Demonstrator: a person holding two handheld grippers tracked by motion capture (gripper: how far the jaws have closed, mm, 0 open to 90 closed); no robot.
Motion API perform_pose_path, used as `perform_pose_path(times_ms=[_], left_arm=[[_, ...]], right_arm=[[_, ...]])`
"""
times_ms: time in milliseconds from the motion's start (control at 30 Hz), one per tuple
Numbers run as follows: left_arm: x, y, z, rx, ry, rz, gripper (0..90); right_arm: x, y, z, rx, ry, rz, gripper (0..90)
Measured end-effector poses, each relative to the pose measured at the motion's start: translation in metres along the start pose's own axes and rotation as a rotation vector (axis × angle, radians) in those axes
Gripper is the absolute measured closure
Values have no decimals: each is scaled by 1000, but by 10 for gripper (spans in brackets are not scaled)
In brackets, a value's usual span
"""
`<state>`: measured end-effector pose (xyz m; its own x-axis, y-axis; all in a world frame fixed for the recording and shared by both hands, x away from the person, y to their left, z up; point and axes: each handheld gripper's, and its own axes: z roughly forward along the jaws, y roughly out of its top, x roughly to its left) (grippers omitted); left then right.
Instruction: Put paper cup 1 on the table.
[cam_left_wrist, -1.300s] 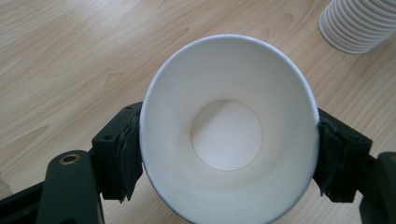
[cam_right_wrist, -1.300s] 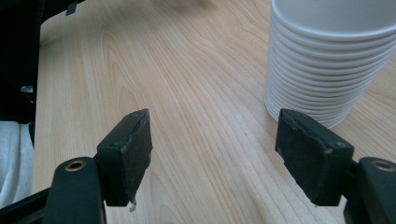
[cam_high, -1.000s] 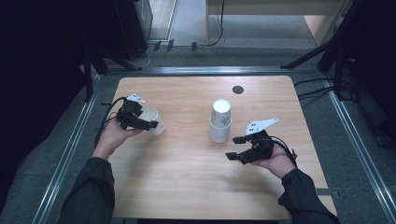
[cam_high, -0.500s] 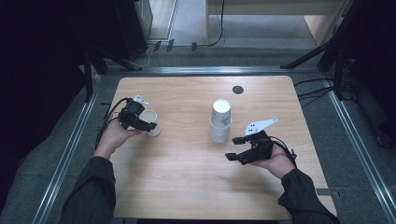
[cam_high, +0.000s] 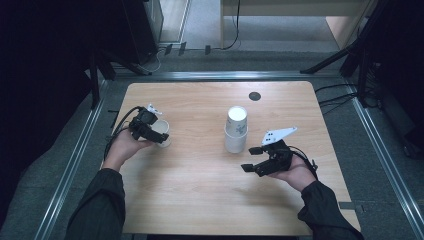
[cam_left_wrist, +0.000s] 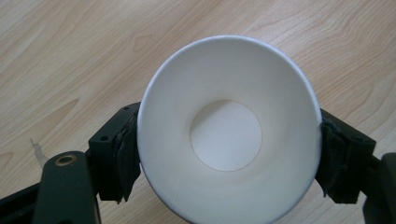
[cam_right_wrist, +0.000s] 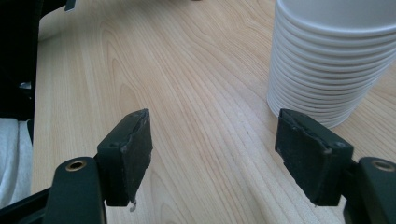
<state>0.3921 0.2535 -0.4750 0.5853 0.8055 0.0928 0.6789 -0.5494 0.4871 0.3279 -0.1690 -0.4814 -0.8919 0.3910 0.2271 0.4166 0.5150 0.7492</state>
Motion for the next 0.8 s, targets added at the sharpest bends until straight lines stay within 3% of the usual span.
perform_pose_path(times_ms=[800], left_arm=[[4, -4, 1, -15, -59, -29, 107]], right_arm=[[0, 0, 0, 5, 0, -3, 279]])
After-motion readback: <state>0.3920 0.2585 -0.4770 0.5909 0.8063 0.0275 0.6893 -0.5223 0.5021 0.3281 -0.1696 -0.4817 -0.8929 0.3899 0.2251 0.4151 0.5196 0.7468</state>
